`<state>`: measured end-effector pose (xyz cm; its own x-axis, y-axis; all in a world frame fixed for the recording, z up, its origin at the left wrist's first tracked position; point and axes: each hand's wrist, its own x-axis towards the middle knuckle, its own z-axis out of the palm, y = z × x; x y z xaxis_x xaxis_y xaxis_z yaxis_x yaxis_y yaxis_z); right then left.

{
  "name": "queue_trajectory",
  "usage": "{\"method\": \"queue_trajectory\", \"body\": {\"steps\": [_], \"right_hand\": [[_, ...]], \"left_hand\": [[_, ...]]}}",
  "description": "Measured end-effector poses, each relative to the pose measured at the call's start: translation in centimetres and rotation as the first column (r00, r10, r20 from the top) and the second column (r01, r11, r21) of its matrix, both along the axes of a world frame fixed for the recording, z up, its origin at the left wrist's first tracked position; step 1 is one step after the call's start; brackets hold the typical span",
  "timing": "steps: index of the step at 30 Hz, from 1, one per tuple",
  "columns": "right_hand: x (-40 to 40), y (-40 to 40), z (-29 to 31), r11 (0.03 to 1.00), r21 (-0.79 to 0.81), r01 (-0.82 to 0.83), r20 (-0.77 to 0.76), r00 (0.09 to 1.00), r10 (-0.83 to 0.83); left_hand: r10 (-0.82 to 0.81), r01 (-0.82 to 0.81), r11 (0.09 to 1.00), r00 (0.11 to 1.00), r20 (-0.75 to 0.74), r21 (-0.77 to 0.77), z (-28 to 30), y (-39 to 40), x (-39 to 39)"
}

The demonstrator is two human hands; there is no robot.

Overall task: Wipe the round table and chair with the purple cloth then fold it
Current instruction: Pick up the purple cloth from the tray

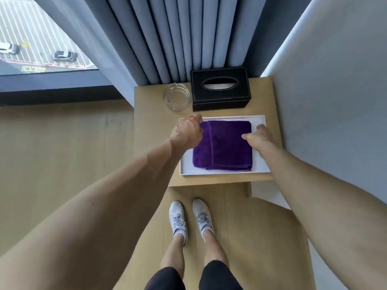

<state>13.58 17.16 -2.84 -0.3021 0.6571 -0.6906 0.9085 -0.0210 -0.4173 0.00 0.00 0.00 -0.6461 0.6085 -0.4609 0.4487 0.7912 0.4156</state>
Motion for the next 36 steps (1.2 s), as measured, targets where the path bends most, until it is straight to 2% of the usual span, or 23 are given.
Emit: {"method": "queue_trajectory", "body": {"steps": [2, 4, 7, 11, 16, 22, 25, 30, 33, 36], "right_hand": [[0.0, 0.7, -0.8, 0.999, -0.015, 0.046, -0.014, 0.999, -0.046], [0.2, 1.1, -2.2, 0.997, -0.052, 0.065, -0.033, 0.997, -0.067], [0.4, 1.8, -4.0, 0.987, -0.122, 0.103, -0.087, 0.990, -0.114], [0.6, 2.1, -5.3, 0.968, -0.206, 0.141, -0.148, 0.974, -0.173], [0.6, 2.5, -5.6, 0.980, -0.150, 0.130, -0.197, 0.968, -0.159], [0.0, 2.5, -4.9, 0.946, -0.279, 0.165, -0.229, 0.945, -0.232], [0.5, 2.5, -3.6, 0.937, -0.327, 0.122, -0.246, 0.946, -0.209], [-0.2, 2.0, 2.4, 0.946, -0.324, -0.002, -0.317, 0.942, -0.107], [-3.7, 1.2, 8.1, 0.955, -0.230, -0.185, -0.399, 0.913, 0.081], [-8.8, -1.2, 14.7, 0.922, -0.121, -0.369, -0.499, 0.825, 0.264]], "left_hand": [[0.067, -0.065, 0.997, 0.996, 0.055, -0.031, -1.9, 0.9, 0.3], [0.212, -0.203, 0.976, 0.970, 0.123, -0.081, -3.8, 1.3, 0.9], [0.459, -0.442, 0.888, 0.870, 0.181, -0.124, -6.0, 1.9, 1.2], [0.626, -0.619, 0.778, 0.747, 0.222, -0.112, -7.9, 2.5, 1.5], [0.697, -0.721, 0.685, 0.605, 0.385, -0.108, -8.9, 4.2, 1.8], [0.648, -0.725, 0.681, 0.531, 0.546, -0.103, -8.2, 5.8, 1.0], [0.550, -0.673, 0.740, 0.591, 0.589, -0.016, -6.5, 4.8, 0.8], [0.378, -0.606, 0.756, 0.714, 0.589, 0.249, -1.4, 0.2, -0.2], [0.377, -0.583, 0.721, 0.783, 0.494, 0.375, 4.5, -2.6, -1.8], [0.460, -0.619, 0.641, 0.783, 0.418, 0.454, 11.6, -6.6, -4.3]]}}
